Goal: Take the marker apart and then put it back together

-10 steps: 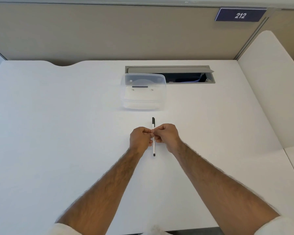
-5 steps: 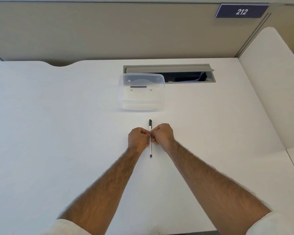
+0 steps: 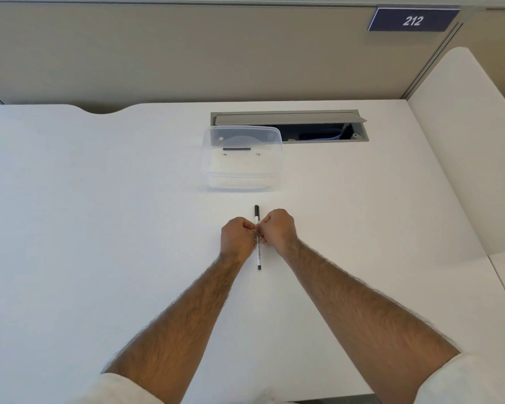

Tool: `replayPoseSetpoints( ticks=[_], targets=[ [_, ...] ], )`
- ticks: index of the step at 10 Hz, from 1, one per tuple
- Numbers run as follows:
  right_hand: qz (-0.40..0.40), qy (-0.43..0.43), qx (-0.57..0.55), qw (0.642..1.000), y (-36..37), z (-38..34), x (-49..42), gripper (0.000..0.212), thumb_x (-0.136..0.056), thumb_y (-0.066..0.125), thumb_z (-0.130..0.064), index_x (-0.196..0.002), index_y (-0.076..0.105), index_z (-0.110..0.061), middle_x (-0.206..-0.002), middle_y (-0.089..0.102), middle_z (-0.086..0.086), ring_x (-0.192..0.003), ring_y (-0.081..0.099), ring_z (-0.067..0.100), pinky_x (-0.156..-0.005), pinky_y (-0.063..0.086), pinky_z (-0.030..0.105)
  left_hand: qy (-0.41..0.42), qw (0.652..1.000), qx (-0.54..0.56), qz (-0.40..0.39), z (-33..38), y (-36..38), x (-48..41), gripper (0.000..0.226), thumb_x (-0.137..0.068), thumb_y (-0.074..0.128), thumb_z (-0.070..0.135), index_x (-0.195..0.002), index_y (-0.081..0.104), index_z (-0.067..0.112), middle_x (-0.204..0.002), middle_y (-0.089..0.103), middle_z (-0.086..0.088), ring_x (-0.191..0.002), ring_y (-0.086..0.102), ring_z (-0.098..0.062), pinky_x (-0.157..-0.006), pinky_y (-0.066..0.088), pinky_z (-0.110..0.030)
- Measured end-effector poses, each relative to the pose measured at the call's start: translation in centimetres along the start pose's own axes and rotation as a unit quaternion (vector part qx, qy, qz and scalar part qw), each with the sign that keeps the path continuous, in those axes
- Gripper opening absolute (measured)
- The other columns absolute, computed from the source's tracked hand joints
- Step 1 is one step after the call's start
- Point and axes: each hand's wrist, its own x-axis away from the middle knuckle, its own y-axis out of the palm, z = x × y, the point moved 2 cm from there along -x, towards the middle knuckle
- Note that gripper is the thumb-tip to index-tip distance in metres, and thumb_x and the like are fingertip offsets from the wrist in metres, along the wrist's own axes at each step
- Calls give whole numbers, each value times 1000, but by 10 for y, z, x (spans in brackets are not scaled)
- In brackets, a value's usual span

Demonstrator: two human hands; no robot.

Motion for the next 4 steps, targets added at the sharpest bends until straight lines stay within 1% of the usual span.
replayPoseSetpoints(
  ticks=[1, 2, 3, 4],
  targets=[
    [-10, -7, 9, 1000, 0, -1, 1, 13, -77, 61, 1, -68, 63, -8, -65, 56, 15, -60, 50, 24, -59, 45, 37, 9, 1000, -16, -2, 0, -2, 2, 11, -81, 62, 2, -81, 70, 10, -80, 75, -7, -66, 67, -21, -70, 63, -44],
    [-17, -9, 0, 1000, 0, 0, 0, 14, -76, 58, 2, -68, 60, -9, -65, 55, 15, -59, 49, 24, -59, 43, 37, 10, 1000, -15, -9, -2, -3, 0, 9, -81, 63, 3, -82, 69, 10, -80, 76, -8, -66, 67, -21, -70, 63, -44],
    [-16, -9, -11, 1000, -1, 0, 0, 15, -74, 52, 3, -66, 56, -10, -64, 53, 15, -58, 50, 25, -57, 41, 37, 8, 1000, -19, -12, -2, -4, 1, 8, -82, 62, 4, -83, 68, 8, -81, 76, -10, -62, 66, -21, -68, 63, -43],
    [-10, -9, -39, 999, 0, 3, 0, 16, -70, 44, 4, -66, 49, -11, -66, 50, 13, -56, 50, 26, -57, 40, 37, 15, 1000, -11, -5, -2, -4, 1, 10, -86, 58, 7, -82, 67, 7, -74, 72, -7, -58, 64, -20, -67, 63, -44]
  ],
)
